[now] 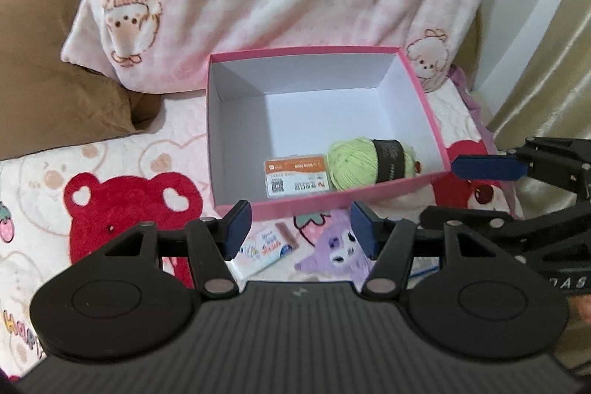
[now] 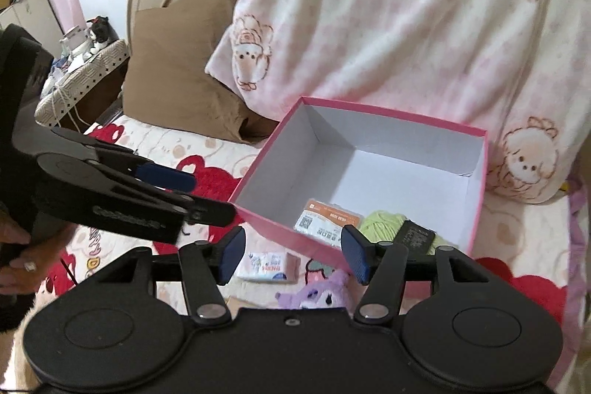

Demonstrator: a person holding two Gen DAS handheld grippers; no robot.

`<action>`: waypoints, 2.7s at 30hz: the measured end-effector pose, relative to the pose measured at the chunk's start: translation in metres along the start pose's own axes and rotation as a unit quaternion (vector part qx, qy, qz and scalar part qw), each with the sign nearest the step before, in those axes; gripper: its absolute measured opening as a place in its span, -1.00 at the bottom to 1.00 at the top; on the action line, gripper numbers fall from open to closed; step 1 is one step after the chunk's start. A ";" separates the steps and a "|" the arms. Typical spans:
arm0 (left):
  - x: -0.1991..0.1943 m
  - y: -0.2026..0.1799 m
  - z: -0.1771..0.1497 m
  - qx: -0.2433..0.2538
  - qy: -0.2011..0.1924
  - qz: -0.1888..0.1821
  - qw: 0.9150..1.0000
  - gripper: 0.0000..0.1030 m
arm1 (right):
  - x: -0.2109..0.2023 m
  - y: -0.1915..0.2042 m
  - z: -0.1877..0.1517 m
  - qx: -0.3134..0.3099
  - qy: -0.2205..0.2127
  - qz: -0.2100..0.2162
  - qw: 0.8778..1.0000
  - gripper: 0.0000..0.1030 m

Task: Organize objects
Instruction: 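Open the left tool to release the floss box and withdraw, then lower the left tool onto the blue wipes pack and close it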

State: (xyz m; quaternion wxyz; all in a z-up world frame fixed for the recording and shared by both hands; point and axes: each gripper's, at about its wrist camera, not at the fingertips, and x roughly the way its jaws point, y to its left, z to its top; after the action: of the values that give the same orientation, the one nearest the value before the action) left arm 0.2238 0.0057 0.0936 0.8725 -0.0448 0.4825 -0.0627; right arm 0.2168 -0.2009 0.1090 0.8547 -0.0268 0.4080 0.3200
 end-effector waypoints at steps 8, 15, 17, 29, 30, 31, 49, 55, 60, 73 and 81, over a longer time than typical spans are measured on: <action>-0.041 -0.020 -0.024 -0.018 -0.023 -0.007 1.000 0.27 | -0.052 -0.002 -0.028 -0.010 -0.022 0.008 1.000 0.38; -0.037 -0.036 -0.040 -0.034 -0.030 -0.019 0.999 0.27 | -0.077 -0.017 -0.056 0.000 -0.023 0.007 1.000 0.41; -0.032 -0.044 -0.046 -0.034 -0.033 -0.023 0.999 0.27 | -0.079 -0.023 -0.065 0.011 -0.028 0.009 1.000 0.44; 0.040 -0.077 -0.087 -0.046 -0.027 -0.078 0.996 0.23 | -0.046 -0.074 -0.150 0.089 -0.045 -0.021 0.995 0.45; 0.045 -0.079 -0.089 -0.044 -0.029 -0.079 0.995 0.23 | -0.043 -0.076 -0.155 0.089 -0.046 -0.026 0.995 0.45; 0.049 -0.083 -0.093 -0.038 -0.034 -0.079 0.996 0.23 | -0.038 -0.079 -0.160 0.087 -0.046 -0.033 0.995 0.45; 0.147 -0.129 -0.135 0.007 -0.006 -0.074 0.997 -0.11 | 0.031 -0.145 -0.195 0.109 -0.019 -0.072 0.991 0.44; 0.162 -0.126 -0.134 -0.011 -0.001 -0.063 0.998 -0.20 | 0.049 -0.152 -0.196 0.134 -0.002 -0.065 0.989 0.27; 0.177 -0.117 -0.135 -0.037 0.012 -0.064 0.997 -0.34 | 0.060 -0.156 -0.197 0.146 0.005 -0.058 0.988 -0.22; 0.186 -0.121 -0.128 -0.101 0.014 -0.115 0.988 -0.37 | 0.059 -0.155 -0.206 0.188 0.005 -0.048 0.981 -0.38; 0.194 -0.123 -0.131 -0.100 0.019 -0.088 0.991 -0.47 | 0.063 -0.155 -0.211 0.191 0.008 -0.063 0.980 -0.23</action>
State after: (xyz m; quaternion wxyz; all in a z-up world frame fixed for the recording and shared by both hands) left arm 0.2069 -0.1480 -0.1214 0.8454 -0.1727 0.4972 -0.0914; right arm 0.1908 -0.3552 -0.1096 0.8590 0.1083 0.4662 0.1819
